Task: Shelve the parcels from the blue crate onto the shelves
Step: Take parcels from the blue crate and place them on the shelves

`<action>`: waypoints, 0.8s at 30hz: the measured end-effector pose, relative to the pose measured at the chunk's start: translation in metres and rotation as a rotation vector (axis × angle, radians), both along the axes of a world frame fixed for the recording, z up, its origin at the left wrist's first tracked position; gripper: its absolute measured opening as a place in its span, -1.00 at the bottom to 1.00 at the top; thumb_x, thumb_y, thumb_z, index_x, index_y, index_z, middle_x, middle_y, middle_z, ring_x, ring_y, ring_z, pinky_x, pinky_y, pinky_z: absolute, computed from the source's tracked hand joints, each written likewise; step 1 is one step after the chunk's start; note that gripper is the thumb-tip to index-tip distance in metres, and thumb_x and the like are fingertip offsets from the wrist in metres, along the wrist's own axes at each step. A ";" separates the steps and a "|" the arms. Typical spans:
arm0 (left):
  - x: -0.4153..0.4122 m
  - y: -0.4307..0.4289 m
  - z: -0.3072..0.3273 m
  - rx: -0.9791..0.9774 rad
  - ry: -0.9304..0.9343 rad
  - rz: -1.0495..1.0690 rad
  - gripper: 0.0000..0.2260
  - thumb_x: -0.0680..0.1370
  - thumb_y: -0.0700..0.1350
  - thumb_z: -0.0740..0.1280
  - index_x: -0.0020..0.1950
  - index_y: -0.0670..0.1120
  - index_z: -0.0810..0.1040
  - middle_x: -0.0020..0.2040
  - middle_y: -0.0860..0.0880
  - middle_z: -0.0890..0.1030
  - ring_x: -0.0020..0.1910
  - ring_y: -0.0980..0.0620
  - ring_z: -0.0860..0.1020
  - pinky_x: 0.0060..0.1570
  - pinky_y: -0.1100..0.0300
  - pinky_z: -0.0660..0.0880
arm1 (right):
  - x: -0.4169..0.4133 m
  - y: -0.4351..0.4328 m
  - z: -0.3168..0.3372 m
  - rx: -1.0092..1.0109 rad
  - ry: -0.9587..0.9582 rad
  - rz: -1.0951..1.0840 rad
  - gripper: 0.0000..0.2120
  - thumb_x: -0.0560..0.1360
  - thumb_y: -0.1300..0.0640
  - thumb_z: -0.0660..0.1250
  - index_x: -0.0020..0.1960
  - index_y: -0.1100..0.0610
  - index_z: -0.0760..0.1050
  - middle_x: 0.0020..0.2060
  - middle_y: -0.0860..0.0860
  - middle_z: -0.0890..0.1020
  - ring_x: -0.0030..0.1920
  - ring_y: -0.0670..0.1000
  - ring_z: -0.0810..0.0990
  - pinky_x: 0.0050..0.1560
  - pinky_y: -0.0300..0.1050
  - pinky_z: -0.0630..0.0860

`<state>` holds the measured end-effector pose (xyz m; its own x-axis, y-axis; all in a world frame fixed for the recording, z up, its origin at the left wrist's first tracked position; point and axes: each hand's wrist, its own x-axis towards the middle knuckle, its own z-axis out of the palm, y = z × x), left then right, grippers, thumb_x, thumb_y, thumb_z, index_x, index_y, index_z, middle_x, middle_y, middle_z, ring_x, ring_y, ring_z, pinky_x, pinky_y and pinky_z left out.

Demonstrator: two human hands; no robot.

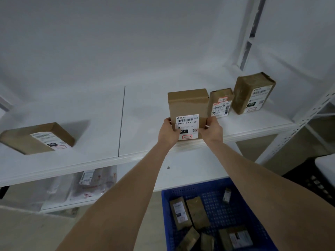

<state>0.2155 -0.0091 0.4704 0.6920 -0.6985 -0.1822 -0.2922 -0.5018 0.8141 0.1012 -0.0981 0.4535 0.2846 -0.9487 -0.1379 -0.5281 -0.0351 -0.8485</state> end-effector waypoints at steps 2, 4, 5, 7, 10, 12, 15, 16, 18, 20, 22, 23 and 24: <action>-0.002 -0.001 0.000 0.024 -0.023 -0.026 -0.47 0.51 -0.18 0.34 0.43 -0.15 0.22 0.26 -0.10 0.49 0.26 -0.10 0.48 0.18 0.02 0.47 | -0.001 -0.001 0.000 -0.003 0.036 0.028 -0.70 0.48 0.25 0.35 0.18 0.20 0.41 0.11 0.15 0.62 0.11 0.19 0.59 0.09 0.01 0.50; -0.005 -0.002 0.009 0.003 -0.057 -0.012 -0.28 0.44 -0.11 0.43 0.49 -0.10 0.11 0.32 -0.09 0.40 0.26 -0.08 0.45 0.14 0.00 0.48 | -0.003 -0.001 0.002 -0.011 0.059 0.058 -0.66 0.47 0.25 0.37 0.22 0.21 0.40 0.12 0.14 0.61 0.11 0.17 0.58 0.04 -0.04 0.47; -0.005 -0.003 0.017 -0.028 -0.086 0.015 -0.18 0.42 -0.08 0.46 0.53 -0.06 0.03 0.38 -0.08 0.32 0.27 -0.08 0.45 0.10 0.03 0.49 | -0.004 -0.002 0.005 -0.014 0.070 0.074 -0.65 0.47 0.25 0.38 0.22 0.22 0.40 0.11 0.14 0.61 0.11 0.17 0.57 0.02 -0.06 0.45; -0.001 -0.005 0.037 -0.118 -0.220 0.055 -0.05 0.38 -0.02 0.50 0.56 0.00 -0.08 0.48 -0.02 0.15 0.31 -0.04 0.42 0.01 0.06 0.49 | -0.006 -0.004 0.010 -0.021 0.089 0.118 -0.65 0.47 0.24 0.38 0.22 0.22 0.40 0.12 0.14 0.60 0.12 0.16 0.56 -0.02 -0.10 0.42; 0.004 -0.007 0.059 -0.120 -0.541 -0.024 -0.06 0.37 -0.02 0.50 0.56 0.10 -0.06 0.54 0.04 0.05 0.42 0.01 0.29 0.10 0.06 0.49 | -0.010 -0.004 0.018 -0.059 0.106 0.185 -0.53 0.46 0.17 0.43 0.31 0.20 0.36 0.24 0.12 0.52 0.22 0.14 0.50 0.10 -0.05 0.43; 0.006 -0.011 0.064 -0.012 -0.781 -0.140 -0.19 0.41 -0.08 0.46 0.54 0.09 0.08 0.53 0.00 0.13 0.46 -0.03 0.22 0.26 0.05 0.39 | -0.015 -0.009 0.030 -0.194 0.137 0.193 -0.36 0.43 0.08 0.47 0.41 0.17 0.28 0.36 0.10 0.37 0.32 0.12 0.41 0.21 0.02 0.42; 0.000 -0.012 0.067 0.029 -0.993 -0.230 -0.40 0.42 -0.19 0.43 0.44 -0.06 0.36 0.38 -0.08 0.41 0.38 -0.11 0.35 0.35 0.06 0.33 | -0.020 -0.023 0.058 -0.514 0.161 0.238 -0.26 0.42 0.05 0.48 0.48 0.13 0.20 0.45 0.10 0.22 0.44 0.12 0.22 0.33 0.05 0.34; -0.003 -0.012 0.065 0.015 -1.058 -0.222 -0.43 0.38 -0.24 0.46 0.38 -0.11 0.43 0.29 -0.11 0.49 0.29 -0.14 0.43 0.28 0.03 0.41 | -0.020 -0.027 0.068 -0.633 0.187 0.293 -0.28 0.43 0.07 0.46 0.49 0.12 0.20 0.47 0.11 0.20 0.46 0.13 0.18 0.36 0.04 0.30; -0.007 -0.014 0.060 -0.020 -1.189 -0.174 -0.44 0.26 -0.30 0.52 0.25 -0.19 0.54 0.11 -0.15 0.59 0.10 -0.16 0.56 0.06 0.05 0.56 | -0.015 -0.031 0.080 -0.860 0.266 0.438 -0.39 0.46 0.14 0.42 0.45 0.14 0.29 0.46 0.11 0.26 0.44 0.15 0.22 0.34 0.06 0.31; -0.009 -0.016 0.058 -0.024 -1.281 -0.145 -0.44 0.20 -0.29 0.55 0.19 -0.21 0.58 0.03 -0.13 0.61 0.00 -0.12 0.60 -0.04 0.11 0.56 | -0.009 -0.031 0.082 -1.011 0.314 0.534 -0.52 0.42 0.25 0.43 0.31 0.19 0.45 0.31 0.13 0.45 0.32 0.17 0.40 0.21 0.07 0.44; -0.011 -0.018 0.058 -0.019 -1.338 -0.137 -0.43 0.18 -0.26 0.57 0.18 -0.21 0.57 0.02 -0.12 0.61 -0.02 -0.09 0.60 -0.02 0.14 0.56 | -0.005 -0.029 0.079 -1.039 0.325 0.547 -0.53 0.31 0.32 0.50 0.20 0.21 0.52 0.14 0.13 0.55 0.17 0.18 0.51 0.05 0.05 0.52; -0.011 -0.018 0.057 -0.005 -1.355 -0.134 -0.41 0.18 -0.25 0.58 0.19 -0.22 0.56 0.02 -0.12 0.60 -0.01 -0.09 0.60 0.01 0.14 0.56 | -0.003 -0.028 0.076 -1.024 0.322 0.548 -0.50 0.26 0.35 0.52 0.18 0.22 0.52 0.11 0.14 0.56 0.14 0.19 0.52 0.00 0.04 0.54; -0.010 -0.019 0.055 0.012 -1.366 -0.130 -0.40 0.18 -0.25 0.58 0.21 -0.22 0.55 0.03 -0.12 0.60 0.00 -0.10 0.60 0.04 0.13 0.56 | -0.002 -0.028 0.074 -1.020 0.318 0.546 -0.47 0.23 0.36 0.53 0.18 0.23 0.51 0.10 0.15 0.56 0.13 0.20 0.52 -0.04 0.04 0.56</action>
<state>0.2051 -0.0280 0.5258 0.2544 -0.7747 0.5789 -0.8957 -0.4145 -0.1609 0.0990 -0.1260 0.5277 0.7727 -0.4264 0.4702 -0.4150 -0.8999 -0.1342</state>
